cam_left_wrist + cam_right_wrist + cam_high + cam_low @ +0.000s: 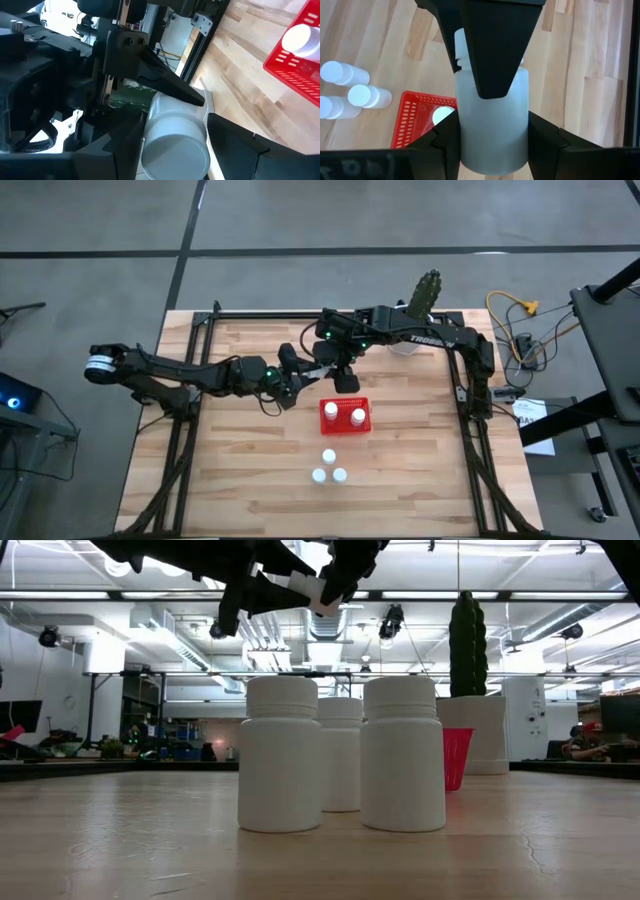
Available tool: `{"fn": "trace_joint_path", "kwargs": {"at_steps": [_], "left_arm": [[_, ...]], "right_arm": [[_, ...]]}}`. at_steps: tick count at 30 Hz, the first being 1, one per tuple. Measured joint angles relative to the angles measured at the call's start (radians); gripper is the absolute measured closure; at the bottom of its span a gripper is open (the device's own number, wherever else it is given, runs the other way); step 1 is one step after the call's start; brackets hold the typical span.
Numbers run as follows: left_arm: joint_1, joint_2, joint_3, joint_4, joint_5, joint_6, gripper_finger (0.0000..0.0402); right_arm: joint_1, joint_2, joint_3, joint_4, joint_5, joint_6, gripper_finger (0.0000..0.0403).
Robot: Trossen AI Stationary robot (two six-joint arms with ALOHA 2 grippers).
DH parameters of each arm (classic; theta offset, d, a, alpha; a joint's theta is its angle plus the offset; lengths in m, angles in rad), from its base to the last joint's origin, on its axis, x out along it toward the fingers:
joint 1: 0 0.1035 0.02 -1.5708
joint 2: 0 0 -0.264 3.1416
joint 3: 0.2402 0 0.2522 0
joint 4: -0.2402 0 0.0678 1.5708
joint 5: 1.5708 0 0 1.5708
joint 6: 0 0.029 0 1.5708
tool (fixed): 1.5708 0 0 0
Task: Pick and place pill bottles into a basket
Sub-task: Adjust the white pill bottles in the red basket
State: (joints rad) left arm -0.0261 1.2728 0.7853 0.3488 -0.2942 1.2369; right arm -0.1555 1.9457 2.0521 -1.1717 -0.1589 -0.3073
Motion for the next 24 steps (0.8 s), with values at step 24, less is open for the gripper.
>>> {"fn": "trace_joint_path", "kwargs": {"at_steps": [24], "left_arm": [[0.006, 0.000, 0.000, -0.023, -0.028, -0.026, 0.0199]], "right_arm": [[0.000, 0.000, 0.000, 0.000, 0.000, -0.003, 0.0248]]}}
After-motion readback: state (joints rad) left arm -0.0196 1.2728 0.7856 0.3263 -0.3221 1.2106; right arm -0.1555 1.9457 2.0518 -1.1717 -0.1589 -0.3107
